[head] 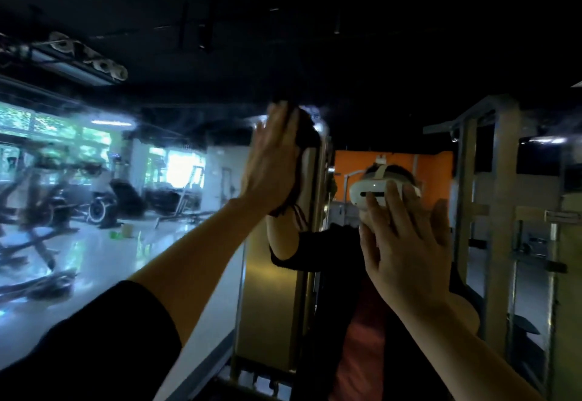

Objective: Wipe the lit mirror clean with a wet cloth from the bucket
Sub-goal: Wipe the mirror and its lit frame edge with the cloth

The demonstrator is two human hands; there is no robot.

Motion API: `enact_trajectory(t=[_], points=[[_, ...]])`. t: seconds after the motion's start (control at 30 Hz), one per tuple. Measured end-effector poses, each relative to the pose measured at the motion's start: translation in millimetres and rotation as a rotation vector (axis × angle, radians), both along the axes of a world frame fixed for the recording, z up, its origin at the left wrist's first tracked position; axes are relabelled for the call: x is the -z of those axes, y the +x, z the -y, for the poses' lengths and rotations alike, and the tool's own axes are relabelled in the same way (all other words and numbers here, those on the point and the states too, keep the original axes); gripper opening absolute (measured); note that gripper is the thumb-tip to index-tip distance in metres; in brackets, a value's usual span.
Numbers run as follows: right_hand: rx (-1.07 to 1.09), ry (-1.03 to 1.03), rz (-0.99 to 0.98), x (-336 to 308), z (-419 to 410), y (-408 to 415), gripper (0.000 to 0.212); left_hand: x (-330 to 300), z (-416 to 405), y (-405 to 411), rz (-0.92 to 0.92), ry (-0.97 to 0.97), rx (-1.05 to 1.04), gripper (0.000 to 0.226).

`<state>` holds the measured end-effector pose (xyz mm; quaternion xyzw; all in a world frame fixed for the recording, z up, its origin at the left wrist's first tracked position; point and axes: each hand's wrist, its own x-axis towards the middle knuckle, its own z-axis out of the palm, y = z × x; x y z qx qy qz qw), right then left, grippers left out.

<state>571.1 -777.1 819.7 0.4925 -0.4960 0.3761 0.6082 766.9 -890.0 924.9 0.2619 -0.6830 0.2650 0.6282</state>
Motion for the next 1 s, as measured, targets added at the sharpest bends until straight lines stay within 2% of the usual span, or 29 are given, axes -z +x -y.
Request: enact_trajectory(t=[0.07, 0.13, 0.2, 0.33, 0.4, 0.5, 0.6, 0.7, 0.77, 0.87, 0.93, 1.0], points=[[-0.024, -0.008, 0.034, 0.1, 0.9, 3.6, 0.045, -20.2, 11.3, 19.5, -0.279, 0.208, 0.002, 0.055], [-0.054, -0.02, 0.055, -0.3, 2.6, 7.4, 0.045, -34.3, 4.5, 13.0, -0.407, 0.286, -0.012, 0.054], [-0.073, -0.013, 0.059, -1.1, 1.2, 6.7, 0.046, -37.8, -18.9, -21.6, -0.327, 0.226, 0.014, 0.055], [-0.037, 0.066, 0.043, -1.4, -6.4, 3.6, 0.045, -21.7, -62.6, -94.2, 0.13, -0.062, 0.155, 0.056], [-0.009, 0.106, 0.024, -0.6, -9.0, -0.7, 0.048, -19.4, -62.3, -91.8, 0.253, -0.121, 0.137, 0.055], [-0.016, 0.084, 0.059, 0.7, -12.0, 3.5, 0.047, -14.5, -33.4, -43.4, 0.204, -0.034, 0.083, 0.055], [-0.048, 0.049, 0.022, -3.6, -7.2, 29.6, 0.044, 17.3, 13.0, 29.2, -0.031, 0.111, 0.027, 0.055], [-0.06, 0.138, -0.052, -19.9, 7.5, 66.7, 0.045, 68.9, 21.3, 43.3, -0.184, 0.19, -0.006, 0.056], [-0.067, 0.189, -0.063, -28.2, 19.8, 89.5, 0.044, 95.8, 14.5, 33.1, -0.073, 0.162, 0.027, 0.058], [-0.033, 0.235, -0.061, -29.6, 36.6, 107.1, 0.048, 101.1, 19.3, 61.0, 0.241, 0.032, -0.042, 0.058], [0.001, 0.215, -0.064, -25.7, 45.8, 105.8, 0.048, 88.2, 46.5, 102.6, 0.191, 0.109, -0.08, 0.058], [-0.006, 0.172, -0.07, -21.9, 52.8, 102.8, 0.05, 74.4, 74.8, 145.5, -0.037, 0.258, -0.085, 0.057]])
